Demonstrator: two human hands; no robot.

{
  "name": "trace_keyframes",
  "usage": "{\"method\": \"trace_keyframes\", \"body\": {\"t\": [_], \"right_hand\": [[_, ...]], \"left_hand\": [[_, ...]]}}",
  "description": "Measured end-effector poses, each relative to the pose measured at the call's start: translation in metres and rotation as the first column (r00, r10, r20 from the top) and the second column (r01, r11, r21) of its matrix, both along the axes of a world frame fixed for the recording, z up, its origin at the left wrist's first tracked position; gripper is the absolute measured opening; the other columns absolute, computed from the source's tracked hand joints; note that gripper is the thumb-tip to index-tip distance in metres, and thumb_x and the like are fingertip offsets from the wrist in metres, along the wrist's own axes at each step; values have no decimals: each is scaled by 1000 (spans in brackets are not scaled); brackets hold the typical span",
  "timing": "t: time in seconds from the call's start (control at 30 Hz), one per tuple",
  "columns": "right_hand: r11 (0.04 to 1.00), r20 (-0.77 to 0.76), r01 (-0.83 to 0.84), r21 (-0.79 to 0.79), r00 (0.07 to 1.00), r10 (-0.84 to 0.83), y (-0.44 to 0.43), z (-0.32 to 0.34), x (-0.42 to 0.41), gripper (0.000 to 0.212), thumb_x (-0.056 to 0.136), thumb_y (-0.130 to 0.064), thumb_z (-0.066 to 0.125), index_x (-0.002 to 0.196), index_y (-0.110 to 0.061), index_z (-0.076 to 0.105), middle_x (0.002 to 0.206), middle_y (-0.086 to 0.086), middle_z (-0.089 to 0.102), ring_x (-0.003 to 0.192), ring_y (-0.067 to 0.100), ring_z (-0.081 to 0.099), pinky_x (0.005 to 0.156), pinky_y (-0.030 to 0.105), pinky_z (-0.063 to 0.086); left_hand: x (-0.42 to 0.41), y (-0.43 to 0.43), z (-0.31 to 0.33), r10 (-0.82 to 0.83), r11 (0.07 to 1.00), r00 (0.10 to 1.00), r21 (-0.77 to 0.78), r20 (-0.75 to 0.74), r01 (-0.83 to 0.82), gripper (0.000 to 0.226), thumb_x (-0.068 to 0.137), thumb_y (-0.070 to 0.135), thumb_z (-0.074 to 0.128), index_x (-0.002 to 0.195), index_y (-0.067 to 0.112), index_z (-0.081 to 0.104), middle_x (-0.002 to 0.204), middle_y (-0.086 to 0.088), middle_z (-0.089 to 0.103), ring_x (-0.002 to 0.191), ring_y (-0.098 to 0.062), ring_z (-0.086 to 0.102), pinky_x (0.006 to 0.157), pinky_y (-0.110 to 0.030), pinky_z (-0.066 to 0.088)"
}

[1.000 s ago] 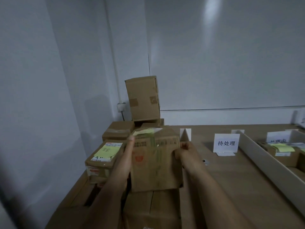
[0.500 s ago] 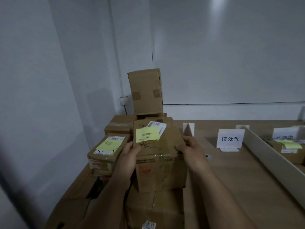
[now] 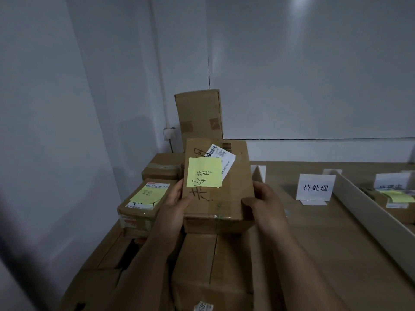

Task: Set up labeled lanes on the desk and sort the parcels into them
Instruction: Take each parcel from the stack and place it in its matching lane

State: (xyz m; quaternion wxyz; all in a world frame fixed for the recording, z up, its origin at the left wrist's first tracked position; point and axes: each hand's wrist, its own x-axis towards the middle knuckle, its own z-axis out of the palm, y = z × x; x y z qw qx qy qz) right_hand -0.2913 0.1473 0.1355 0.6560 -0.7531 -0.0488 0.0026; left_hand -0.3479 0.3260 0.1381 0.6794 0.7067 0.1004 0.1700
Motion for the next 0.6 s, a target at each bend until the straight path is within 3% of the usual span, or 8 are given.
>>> {"method": "trace_keyframes", "body": {"t": [0.1, 0.23, 0.37, 0.5, 0.6], "right_hand": [[997, 4, 69, -44, 998, -69, 1, 0, 3, 52, 88, -39, 59, 136, -26, 42, 120, -2, 58, 105, 22, 59, 91, 46, 50], [988, -4, 117, -96, 993, -118, 5, -2, 7, 81, 60, -71, 51, 132, -34, 40, 113, -3, 63, 98, 26, 65, 86, 52, 53], [986, -59, 141, -93, 987, -147, 9, -8, 14, 77, 55, -71, 52, 121, -32, 49, 105, 0, 66, 94, 29, 66, 81, 52, 55], [982, -78, 146, -116, 985, -155, 9, -8, 20, 74, 63, -70, 50, 122, -26, 54, 108, 8, 67, 96, 34, 65, 82, 54, 54], [979, -73, 183, -94, 979, -190, 7, 3, 25, 66, 84, -53, 51, 138, -17, 43, 129, 9, 56, 112, 28, 56, 85, 36, 45]], "left_hand": [[3, 4, 5, 67, 998, 998, 19, -20, -67, 31, 96, 19, 48, 120, 39, 52, 105, 9, 67, 96, -12, 64, 80, -32, 50], [11, 10, 13, 147, 988, 987, 52, -66, -143, 21, 95, 24, 52, 113, 33, 56, 94, 13, 62, 85, -5, 57, 67, -25, 43], [19, 18, 14, 250, 968, 966, 54, -71, -247, 32, 89, 28, 60, 121, 23, 61, 96, 11, 58, 82, -3, 52, 61, -23, 39], [21, 20, 12, 335, 939, 940, 111, -65, -327, 36, 91, 28, 56, 126, 20, 56, 108, 2, 58, 83, -9, 50, 62, -23, 38], [15, 22, 7, 468, 857, 884, 245, -3, -453, 40, 91, 33, 55, 128, 18, 51, 122, -5, 56, 100, -18, 50, 77, -32, 42]]}}
